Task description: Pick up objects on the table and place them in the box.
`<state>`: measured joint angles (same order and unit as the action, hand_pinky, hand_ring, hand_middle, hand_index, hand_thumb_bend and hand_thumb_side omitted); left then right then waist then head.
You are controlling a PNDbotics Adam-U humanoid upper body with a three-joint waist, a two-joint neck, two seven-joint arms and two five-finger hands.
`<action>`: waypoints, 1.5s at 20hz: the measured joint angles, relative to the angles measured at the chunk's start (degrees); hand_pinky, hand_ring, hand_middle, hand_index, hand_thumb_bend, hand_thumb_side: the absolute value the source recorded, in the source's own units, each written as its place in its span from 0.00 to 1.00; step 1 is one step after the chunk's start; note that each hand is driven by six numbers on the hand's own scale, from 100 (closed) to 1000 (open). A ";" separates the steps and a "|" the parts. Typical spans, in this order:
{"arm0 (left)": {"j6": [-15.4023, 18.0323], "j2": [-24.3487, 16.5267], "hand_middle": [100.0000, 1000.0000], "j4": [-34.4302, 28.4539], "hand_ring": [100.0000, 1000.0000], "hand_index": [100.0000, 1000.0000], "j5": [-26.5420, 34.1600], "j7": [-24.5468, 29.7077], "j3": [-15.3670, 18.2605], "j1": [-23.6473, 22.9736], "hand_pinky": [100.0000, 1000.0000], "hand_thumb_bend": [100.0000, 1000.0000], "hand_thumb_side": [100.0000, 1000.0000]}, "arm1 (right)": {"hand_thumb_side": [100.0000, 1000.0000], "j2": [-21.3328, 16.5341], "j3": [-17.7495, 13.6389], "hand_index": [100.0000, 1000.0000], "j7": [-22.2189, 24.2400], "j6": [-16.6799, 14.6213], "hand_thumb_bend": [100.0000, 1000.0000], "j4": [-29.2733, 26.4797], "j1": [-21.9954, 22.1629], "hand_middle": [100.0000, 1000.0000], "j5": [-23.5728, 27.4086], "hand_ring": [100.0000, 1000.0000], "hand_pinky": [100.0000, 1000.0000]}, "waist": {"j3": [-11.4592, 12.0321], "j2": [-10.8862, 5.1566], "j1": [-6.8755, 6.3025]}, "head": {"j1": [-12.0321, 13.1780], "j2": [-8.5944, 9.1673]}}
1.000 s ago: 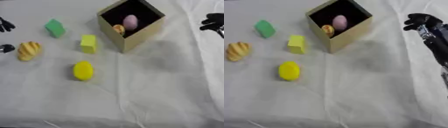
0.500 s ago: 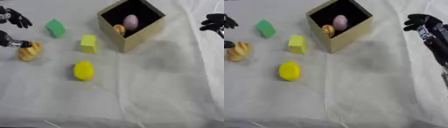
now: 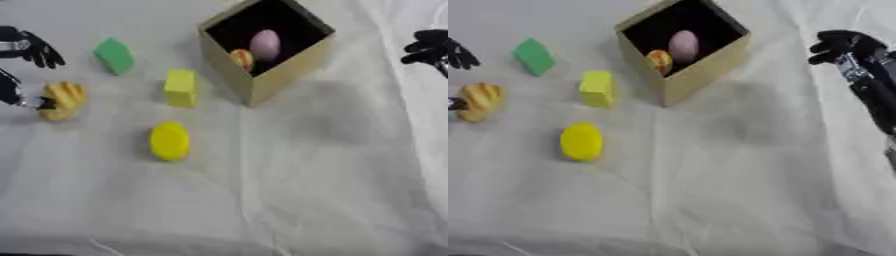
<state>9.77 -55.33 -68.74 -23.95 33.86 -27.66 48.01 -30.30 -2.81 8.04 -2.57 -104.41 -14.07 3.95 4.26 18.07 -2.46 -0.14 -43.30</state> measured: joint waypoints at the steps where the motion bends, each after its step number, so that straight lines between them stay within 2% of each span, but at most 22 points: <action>1: -0.11 0.16 0.67 0.31 0.72 0.82 -0.24 0.10 0.00 0.00 0.78 0.47 0.28 | 0.74 0.00 0.00 0.80 0.03 0.03 0.00 0.00 0.00 0.66 0.00 0.69 0.90 | 0.00 0.01 0.00 | 0.04 0.02; 10: -0.67 1.84 0.67 5.11 0.72 0.81 -3.67 0.03 0.40 0.00 0.76 0.47 0.29 | 0.74 0.00 -0.01 0.80 0.04 0.06 0.00 0.01 0.00 0.66 0.01 0.69 0.90 | -0.35 0.66 0.11 | 0.30 0.20; 19: 0.91 3.57 0.64 9.83 0.70 0.79 -7.86 -1.01 1.51 0.87 0.73 0.44 0.29 | 0.74 0.00 -0.03 0.80 0.02 0.07 0.00 0.01 0.00 0.66 0.04 0.69 0.90 | -0.45 1.23 0.42 | 0.58 0.58; 24: 1.79 4.81 0.60 11.63 0.66 0.75 -9.33 -2.13 1.93 1.55 0.71 0.33 0.31 | 0.75 0.00 -0.06 0.80 0.00 0.08 0.00 0.01 0.03 0.66 0.08 0.69 0.90 | -0.57 1.41 0.47 | 0.67 0.82; 26: 1.95 5.30 0.58 12.25 0.64 0.72 -9.43 -2.59 2.10 1.88 0.70 0.29 0.28 | 0.75 0.00 -0.12 0.80 -0.03 0.09 0.00 0.01 0.06 0.66 0.08 0.69 0.90 | -0.68 1.41 0.49 | 0.73 0.94; 30: 2.30 6.31 0.55 13.30 0.61 0.64 -10.34 -3.70 2.16 2.59 0.67 0.22 0.15 | 0.74 0.01 -0.39 0.80 -0.22 0.09 0.00 0.01 0.40 0.66 0.09 0.69 0.90 | -0.76 1.42 0.49 | 0.79 0.97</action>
<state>12.07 -49.02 -55.44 -34.29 30.16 -25.50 50.60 -30.30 -3.20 7.82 -2.48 -104.40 -13.67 4.04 3.50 19.49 -1.97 0.66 -42.32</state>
